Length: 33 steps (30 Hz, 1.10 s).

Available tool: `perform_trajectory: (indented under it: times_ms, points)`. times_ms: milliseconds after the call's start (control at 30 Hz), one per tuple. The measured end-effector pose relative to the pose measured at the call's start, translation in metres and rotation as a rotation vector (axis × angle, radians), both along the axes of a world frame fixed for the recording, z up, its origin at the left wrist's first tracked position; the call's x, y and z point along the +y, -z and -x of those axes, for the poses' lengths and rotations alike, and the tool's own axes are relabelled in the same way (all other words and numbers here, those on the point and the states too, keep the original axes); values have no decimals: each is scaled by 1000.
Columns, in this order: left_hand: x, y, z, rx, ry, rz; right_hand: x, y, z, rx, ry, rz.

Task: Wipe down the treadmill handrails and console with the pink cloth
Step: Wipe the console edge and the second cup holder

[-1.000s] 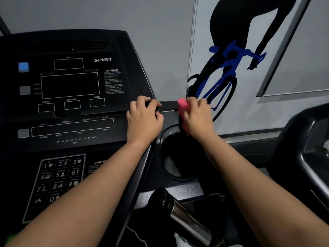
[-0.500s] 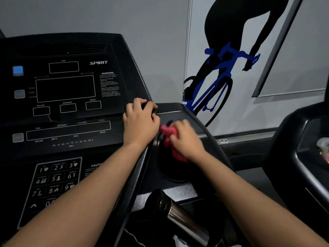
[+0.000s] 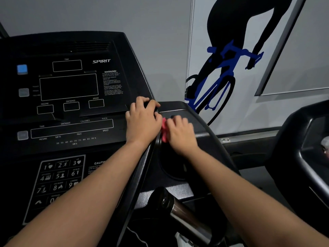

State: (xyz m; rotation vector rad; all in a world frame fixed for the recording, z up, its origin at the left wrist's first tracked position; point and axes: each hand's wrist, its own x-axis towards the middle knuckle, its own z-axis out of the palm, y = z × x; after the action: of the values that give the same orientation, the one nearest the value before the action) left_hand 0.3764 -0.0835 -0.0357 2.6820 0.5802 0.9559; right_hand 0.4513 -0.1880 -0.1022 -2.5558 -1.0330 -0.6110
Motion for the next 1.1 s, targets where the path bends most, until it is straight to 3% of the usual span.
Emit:
perform_trajectory:
  times_ms: [133, 300, 467, 600, 700, 800, 933, 1000, 1100]
  points:
    - [1, 1, 1, 2, 14, 25, -31, -17, -38, 99, 275, -75]
    - [1, 0, 0, 2, 13, 23, -82, -21, -59, 419, 539, -287]
    - [1, 0, 0, 2, 11, 10, -52, -42, -48, 217, 289, -563]
    - [0, 1, -1, -1, -6, -8, -10, -15, -39, 206, 158, -341]
    - [0, 2, -2, -6, -13, -18, 25, -4, -23, 225, 206, -396]
    - [1, 1, -3, 3, -24, -24, 48, -3, -6, 261, 93, -456]
    - [2, 2, -2, -13, -4, -2, 23, -4, -36, 31, -3, -377]
    - [2, 2, -2, -16, 7, 7, 3, -10, -56, 97, 27, -401]
    - [3, 3, -2, -7, 16, 9, -23, -5, -72, 437, 235, -520]
